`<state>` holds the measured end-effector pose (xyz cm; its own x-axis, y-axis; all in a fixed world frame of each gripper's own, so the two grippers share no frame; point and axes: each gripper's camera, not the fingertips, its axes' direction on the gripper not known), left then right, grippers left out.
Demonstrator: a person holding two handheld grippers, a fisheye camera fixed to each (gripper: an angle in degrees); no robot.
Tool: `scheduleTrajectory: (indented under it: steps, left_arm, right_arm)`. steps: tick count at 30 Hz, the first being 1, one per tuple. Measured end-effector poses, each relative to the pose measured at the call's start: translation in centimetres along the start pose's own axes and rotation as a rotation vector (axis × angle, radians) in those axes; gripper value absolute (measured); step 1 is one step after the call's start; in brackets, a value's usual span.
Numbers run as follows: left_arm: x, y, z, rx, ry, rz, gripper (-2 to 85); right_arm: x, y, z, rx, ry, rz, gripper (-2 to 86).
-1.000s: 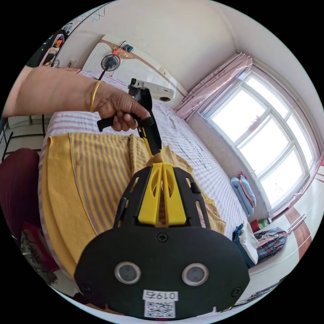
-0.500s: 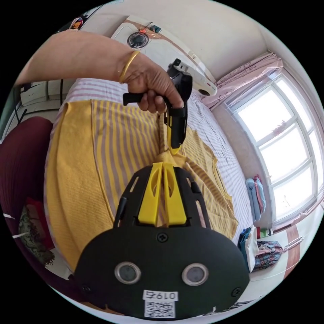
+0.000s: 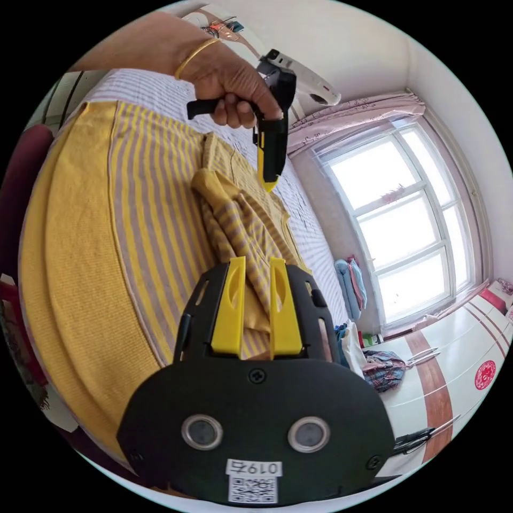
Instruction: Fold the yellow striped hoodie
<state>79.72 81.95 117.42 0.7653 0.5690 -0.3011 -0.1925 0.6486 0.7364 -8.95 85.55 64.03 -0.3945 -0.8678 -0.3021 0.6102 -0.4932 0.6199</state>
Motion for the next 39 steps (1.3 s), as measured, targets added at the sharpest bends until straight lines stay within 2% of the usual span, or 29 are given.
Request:
scheduleTrajectory:
  steps: [4, 9, 11, 15, 23, 29, 32, 35, 39]
  left_arm:
    - [2.2, -2.9, 1.6, -0.029, 0.076, 0.031, 1.0]
    - [3.1, -5.7, 3.8, -0.141, -0.009, 0.018, 1.0]
    - [3.3, -6.4, 4.6, -0.206, -0.116, 0.002, 1.0]
    - [3.5, -7.0, 4.3, -0.197, -0.135, -0.017, 0.9]
    - [4.9, -7.9, 3.2, -0.191, -0.142, -0.003, 1.1]
    - [7.1, -9.1, 0.0, -0.153, -0.056, 0.086, 2.5]
    - [8.5, -10.4, -1.3, -0.115, -0.106, 0.127, 5.4]
    - [8.8, -12.4, -0.4, -0.190, -0.189, 0.169, 7.2]
    - [7.4, -14.9, 0.8, -0.267, -0.127, 0.154, 6.8]
  right_arm:
    - [-1.1, -0.6, 1.1, -0.021, 0.019, -0.047, 5.9]
    - [-1.9, -1.2, 1.9, -0.059, 0.026, -0.094, -0.3]
    - [-2.1, -1.3, 1.9, -0.067, 0.012, -0.117, -0.7]
    - [-1.2, -1.3, 1.3, -0.059, -0.086, -0.117, -0.9]
    - [-1.5, -0.8, 1.9, -0.042, -0.098, -0.136, -0.1]
    - [-1.2, 0.1, 1.1, 0.004, -0.034, -0.169, 7.1]
    - [0.5, 1.0, 1.1, -0.020, -0.030, -0.136, 8.3]
    - [1.8, 1.9, 2.1, -0.051, -0.039, -0.098, 8.4]
    - [1.3, 2.3, 3.8, -0.076, -0.068, -0.114, 7.1]
